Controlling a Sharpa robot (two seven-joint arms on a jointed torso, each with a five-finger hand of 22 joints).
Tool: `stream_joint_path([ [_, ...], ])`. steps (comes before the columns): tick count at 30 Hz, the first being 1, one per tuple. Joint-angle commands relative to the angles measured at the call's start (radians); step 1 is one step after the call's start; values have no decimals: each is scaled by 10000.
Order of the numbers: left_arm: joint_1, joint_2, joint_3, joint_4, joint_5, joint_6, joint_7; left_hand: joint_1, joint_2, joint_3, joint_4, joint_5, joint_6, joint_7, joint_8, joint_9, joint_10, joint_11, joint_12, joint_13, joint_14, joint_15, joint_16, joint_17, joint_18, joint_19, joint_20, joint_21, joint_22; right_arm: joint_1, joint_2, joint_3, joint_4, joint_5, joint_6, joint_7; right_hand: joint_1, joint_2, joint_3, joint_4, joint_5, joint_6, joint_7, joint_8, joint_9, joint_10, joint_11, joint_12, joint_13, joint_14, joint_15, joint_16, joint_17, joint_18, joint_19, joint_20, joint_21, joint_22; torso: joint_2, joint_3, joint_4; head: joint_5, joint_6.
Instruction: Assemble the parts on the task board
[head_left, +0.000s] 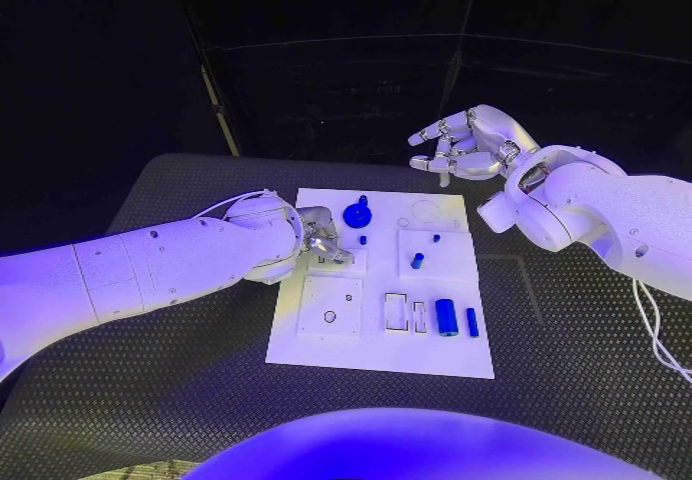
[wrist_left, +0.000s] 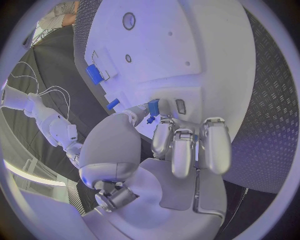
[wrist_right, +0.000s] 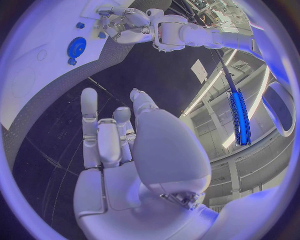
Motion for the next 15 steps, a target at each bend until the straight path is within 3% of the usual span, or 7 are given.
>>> stream_joint_path([
  [1, -11, 35, -10, -2, 12, 159, -3, -136, 24, -149, 40, -5, 47, -28, 42, 14, 41, -30, 59, 10, 1073, -73, 31, 2635, -163, 51, -16, 37, 494, 19, -4, 7, 24, -18, 26, 92, -65, 46, 9, -23, 35, -37, -11, 38, -9, -42, -9, -39, -7, 59, -73, -38, -8, 187, -81, 13, -48, -15, 2, 3, -1, -5, 4],
  [15, -10, 84, -8, -95, 12, 78, -5, -273, 150, -753, 403, 1, 58, -24, 82, 8, 44, -25, 65, 13, 1073, -70, 31, 2635, -166, 65, -17, 32, 515, 19, -8, 7, 21, -18, 15, 100, -128, 60, 0, 15, 37, -43, -8, 43, -10, -50, -5, -51, -31, 59, -70, -60, -24, 189, -85, 14, -77, -45, 8, -3, -7, -18, -17],
])
